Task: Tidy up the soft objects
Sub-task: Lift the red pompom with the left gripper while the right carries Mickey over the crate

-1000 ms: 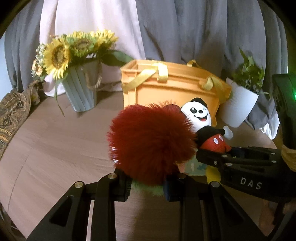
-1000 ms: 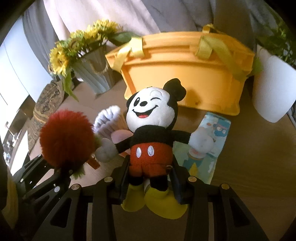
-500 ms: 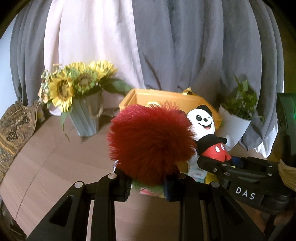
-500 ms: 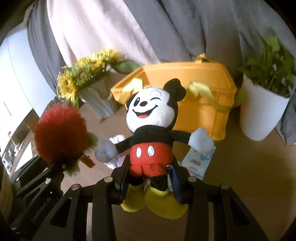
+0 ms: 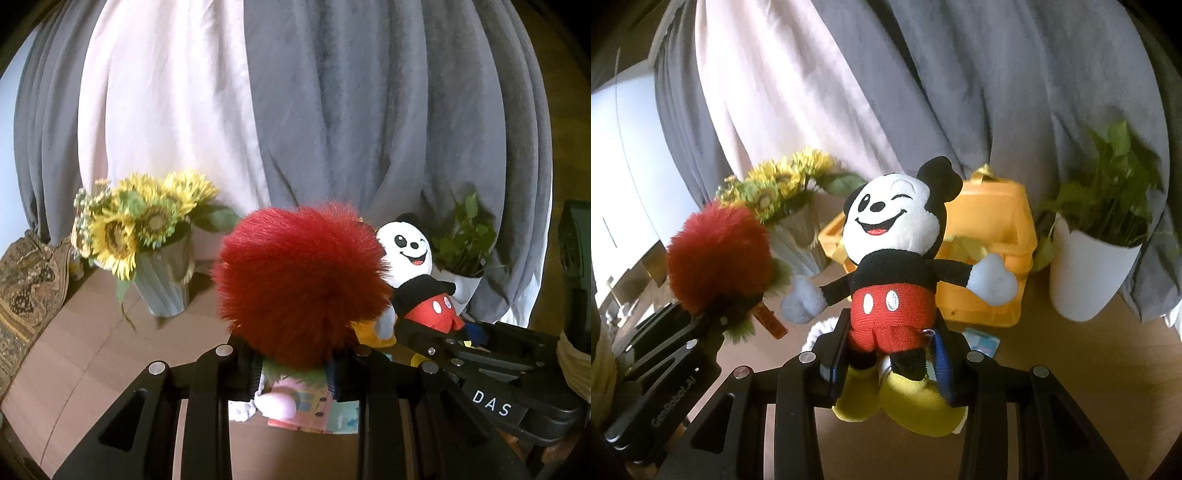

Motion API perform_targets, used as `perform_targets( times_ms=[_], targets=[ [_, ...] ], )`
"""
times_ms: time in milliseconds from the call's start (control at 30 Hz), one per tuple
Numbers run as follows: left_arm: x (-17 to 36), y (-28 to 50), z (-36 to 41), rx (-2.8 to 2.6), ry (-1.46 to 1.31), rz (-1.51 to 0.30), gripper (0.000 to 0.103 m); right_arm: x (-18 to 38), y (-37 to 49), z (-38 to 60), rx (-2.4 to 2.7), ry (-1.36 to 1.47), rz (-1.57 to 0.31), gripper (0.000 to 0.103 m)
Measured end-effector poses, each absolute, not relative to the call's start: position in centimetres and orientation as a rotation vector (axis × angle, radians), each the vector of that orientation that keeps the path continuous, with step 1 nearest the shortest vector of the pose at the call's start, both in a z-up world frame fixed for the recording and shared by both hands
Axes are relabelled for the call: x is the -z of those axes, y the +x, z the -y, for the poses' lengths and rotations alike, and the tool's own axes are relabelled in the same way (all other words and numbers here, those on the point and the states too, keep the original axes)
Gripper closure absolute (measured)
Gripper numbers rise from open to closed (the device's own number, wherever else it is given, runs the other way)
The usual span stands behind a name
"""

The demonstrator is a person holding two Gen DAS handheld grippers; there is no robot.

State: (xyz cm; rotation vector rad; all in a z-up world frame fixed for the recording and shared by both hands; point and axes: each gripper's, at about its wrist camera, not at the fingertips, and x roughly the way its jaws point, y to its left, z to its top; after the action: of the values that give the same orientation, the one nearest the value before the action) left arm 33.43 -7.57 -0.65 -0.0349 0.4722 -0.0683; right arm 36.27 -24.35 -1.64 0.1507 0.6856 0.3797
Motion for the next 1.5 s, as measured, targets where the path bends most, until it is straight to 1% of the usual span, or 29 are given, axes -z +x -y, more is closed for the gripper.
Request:
perform_targets(
  times_ms=[300, 700, 1133, 1500],
  targets=[
    [-1.9, 34.4, 8.4, 0.094, -0.032, -0.433, 0.075, -0.6, 36.2, 24.9, -0.363, 0.156, -0.62, 0.063],
    [-4.5, 38.0, 8.6, 0.107, -0.044, -0.439, 0.075, -4.1, 38.5, 25.0, -0.385, 0.144, -0.543, 0.063],
    [-6.6, 43.2, 8.4, 0.08, -0.001, -0.438, 0.075, -6.2, 44.4, 24.8, -0.42, 0.141, -0.609, 0.063],
    [-6.1, 48.9, 9.0, 0.088, 0.046, -0.484, 0.075, -5.7, 50.3, 24.4, -0.428, 0.092, -0.699, 0.063]
  ],
)
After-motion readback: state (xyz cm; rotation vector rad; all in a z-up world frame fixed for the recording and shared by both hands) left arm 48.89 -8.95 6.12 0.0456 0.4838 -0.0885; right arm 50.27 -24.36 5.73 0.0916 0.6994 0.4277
